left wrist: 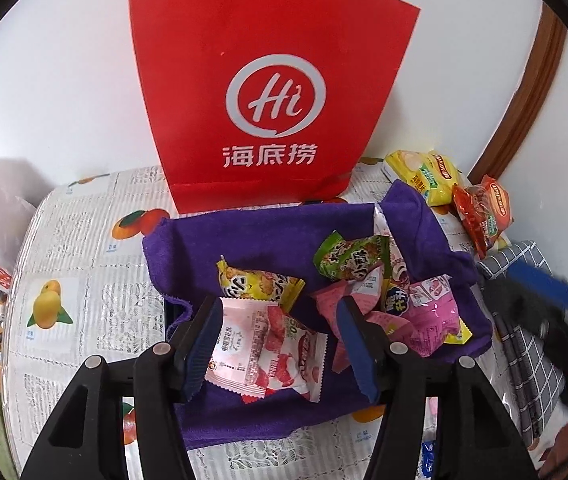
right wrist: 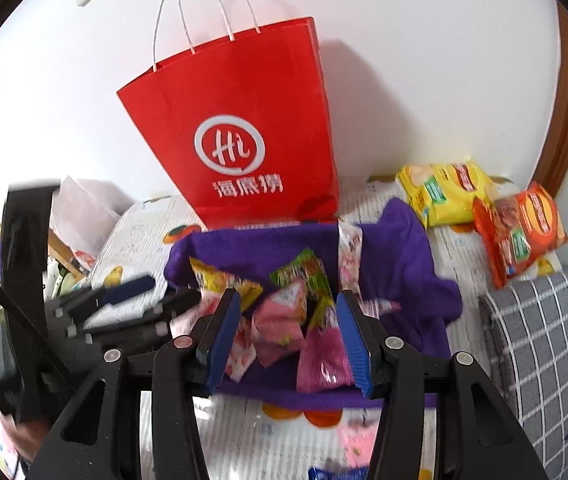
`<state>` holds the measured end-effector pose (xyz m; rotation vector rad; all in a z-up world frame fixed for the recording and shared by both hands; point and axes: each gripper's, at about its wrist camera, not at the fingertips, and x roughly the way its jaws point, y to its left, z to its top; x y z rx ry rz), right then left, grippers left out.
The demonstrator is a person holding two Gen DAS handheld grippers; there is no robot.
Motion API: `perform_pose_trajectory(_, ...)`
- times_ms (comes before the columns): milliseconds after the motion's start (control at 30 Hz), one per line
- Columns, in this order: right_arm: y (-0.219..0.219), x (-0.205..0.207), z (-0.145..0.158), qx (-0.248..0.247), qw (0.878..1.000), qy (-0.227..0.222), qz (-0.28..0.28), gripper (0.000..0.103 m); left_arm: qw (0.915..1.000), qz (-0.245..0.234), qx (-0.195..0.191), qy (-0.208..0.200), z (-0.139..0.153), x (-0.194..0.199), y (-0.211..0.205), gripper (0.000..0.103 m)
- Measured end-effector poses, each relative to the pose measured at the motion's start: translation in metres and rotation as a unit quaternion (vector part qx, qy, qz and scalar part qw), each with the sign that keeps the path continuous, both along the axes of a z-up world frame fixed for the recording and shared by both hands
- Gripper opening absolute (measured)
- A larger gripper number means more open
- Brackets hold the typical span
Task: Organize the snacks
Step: 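Move the right tool to the pink peach packet on the sheet and grasp it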
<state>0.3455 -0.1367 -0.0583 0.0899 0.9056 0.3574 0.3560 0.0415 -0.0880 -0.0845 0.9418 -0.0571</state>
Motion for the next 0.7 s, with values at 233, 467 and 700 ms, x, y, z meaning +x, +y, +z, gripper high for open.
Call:
perform_pose_trajectory(233,-0.037,-0.038,-0.034,-0.018,0.999,0.04,-0.014,0.053,0.9999,-0.007,0.007,-0.013,0.011,-0.009,-0.014,0.057)
perform_pose_trajectory(467,-0.061,-0.064,-0.073,-0.051,0.997,0.052,-0.015,0.058,0.9992,-0.021,0.016,-0.029,0.021,-0.021,-0.03,0.057)
perform_pose_trajectory(700,-0.063,-0.063,-0.114,-0.067,0.995,0.073,0.0,0.061,0.9989,-0.034,0.017,-0.029,0.02,-0.024,-0.038,0.057)
